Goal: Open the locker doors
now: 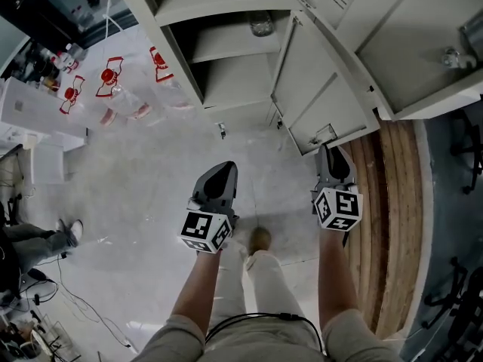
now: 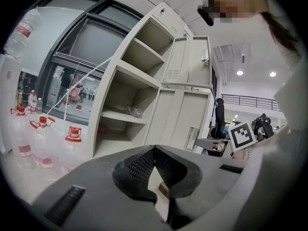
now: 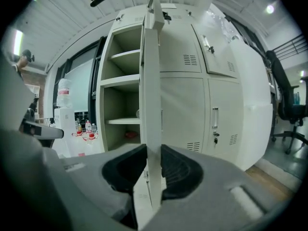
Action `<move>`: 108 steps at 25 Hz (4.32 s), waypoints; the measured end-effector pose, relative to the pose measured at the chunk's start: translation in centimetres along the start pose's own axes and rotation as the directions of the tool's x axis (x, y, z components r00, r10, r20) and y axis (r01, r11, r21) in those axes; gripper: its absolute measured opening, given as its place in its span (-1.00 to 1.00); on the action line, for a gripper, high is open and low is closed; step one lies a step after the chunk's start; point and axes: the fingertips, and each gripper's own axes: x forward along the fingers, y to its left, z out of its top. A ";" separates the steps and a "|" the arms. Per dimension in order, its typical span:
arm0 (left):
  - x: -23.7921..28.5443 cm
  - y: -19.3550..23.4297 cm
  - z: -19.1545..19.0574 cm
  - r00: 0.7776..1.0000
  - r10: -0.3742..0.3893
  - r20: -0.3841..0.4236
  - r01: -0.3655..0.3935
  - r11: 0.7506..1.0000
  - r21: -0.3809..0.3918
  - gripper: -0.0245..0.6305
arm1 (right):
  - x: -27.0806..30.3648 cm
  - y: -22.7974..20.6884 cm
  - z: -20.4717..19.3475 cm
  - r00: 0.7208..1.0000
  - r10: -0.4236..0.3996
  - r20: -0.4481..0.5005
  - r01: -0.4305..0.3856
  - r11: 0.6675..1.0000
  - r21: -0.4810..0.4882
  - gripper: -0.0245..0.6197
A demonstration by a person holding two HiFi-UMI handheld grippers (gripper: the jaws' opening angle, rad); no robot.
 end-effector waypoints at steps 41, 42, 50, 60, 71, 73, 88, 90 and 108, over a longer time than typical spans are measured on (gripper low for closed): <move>-1.9 0.4 6.3 0.998 0.026 0.065 -0.029 0.998 0.051 -0.93 | -3.7 4.6 7.0 0.993 0.063 0.096 -0.061 0.998 -0.031 -0.87; -2.3 0.4 7.0 0.997 0.028 0.071 -0.032 0.998 0.053 -0.93 | -3.7 5.2 7.7 0.991 0.082 0.103 -0.079 0.996 -0.035 -0.90; -5.3 0.6 11.8 0.994 0.056 0.095 -0.062 0.996 0.058 -0.93 | -4.6 10.1 12.9 0.957 0.260 0.130 -0.261 0.965 -0.010 -0.91; -9.2 -1.1 16.5 0.992 0.063 0.113 -0.070 0.996 0.059 -0.93 | -7.9 14.5 19.1 0.896 0.405 0.182 -0.408 0.913 -0.024 -0.91; -13.6 -3.8 21.6 0.985 0.058 0.161 -0.074 0.993 0.096 -0.93 | -12.3 17.5 23.3 0.851 0.486 0.200 -0.486 0.872 -0.050 -0.91; -14.3 -3.9 22.1 0.983 0.063 0.171 -0.081 0.992 0.098 -0.93 | -13.0 17.9 23.7 0.844 0.496 0.206 -0.495 0.867 -0.058 -0.91; -16.3 -5.3 24.7 0.979 0.054 0.198 -0.080 0.989 0.126 -0.93 | -15.5 19.2 25.6 0.820 0.530 0.216 -0.520 0.848 -0.103 -0.91; -16.4 -5.2 24.8 0.980 0.060 0.192 -0.086 0.988 0.127 -0.93 | -15.6 19.3 25.7 0.819 0.532 0.214 -0.522 0.846 -0.107 -0.91; -16.5 -3.6 27.6 0.975 0.067 0.211 -0.103 0.981 0.164 -0.93 | -14.7 18.0 27.9 0.837 0.485 0.254 -0.480 0.873 -0.087 -0.91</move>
